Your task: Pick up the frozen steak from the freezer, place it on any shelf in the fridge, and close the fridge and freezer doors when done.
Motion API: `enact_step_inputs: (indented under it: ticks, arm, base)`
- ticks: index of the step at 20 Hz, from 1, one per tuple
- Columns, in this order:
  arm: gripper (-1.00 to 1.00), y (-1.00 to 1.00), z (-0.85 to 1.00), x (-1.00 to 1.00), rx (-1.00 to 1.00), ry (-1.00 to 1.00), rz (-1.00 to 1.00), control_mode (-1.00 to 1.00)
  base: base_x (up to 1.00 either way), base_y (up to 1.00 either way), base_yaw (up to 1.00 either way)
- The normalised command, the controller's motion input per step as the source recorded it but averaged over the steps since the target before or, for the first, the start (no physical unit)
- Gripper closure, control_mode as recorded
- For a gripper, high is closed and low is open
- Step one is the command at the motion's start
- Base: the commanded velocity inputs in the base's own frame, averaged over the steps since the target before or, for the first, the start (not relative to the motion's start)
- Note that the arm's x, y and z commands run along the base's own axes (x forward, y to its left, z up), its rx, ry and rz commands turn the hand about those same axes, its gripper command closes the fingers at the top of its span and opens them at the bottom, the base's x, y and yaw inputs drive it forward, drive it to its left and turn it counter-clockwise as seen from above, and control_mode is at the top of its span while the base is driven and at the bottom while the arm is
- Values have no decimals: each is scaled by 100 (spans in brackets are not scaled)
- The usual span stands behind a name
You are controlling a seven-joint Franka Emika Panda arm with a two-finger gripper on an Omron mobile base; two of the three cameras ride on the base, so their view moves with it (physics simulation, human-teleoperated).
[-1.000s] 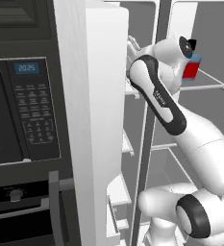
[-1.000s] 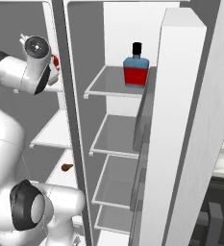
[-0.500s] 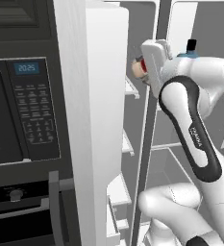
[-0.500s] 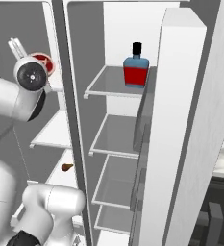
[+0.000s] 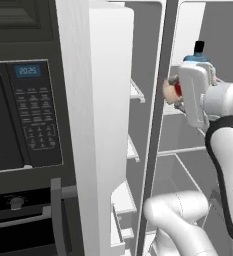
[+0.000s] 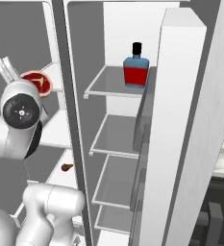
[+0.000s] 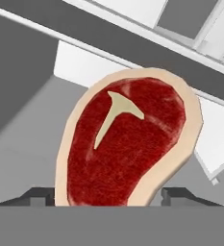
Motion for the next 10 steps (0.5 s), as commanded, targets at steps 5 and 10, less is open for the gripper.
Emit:
enact_step_inputs:
  ticks: [5,10]
  arm:
    - [100,-30,-35,-100,-21,8,3,-100]
    - [100,-79,-78,-100,-42,2,1,-100]
  base:
    - [0,0,0]
    - [0,0,0]
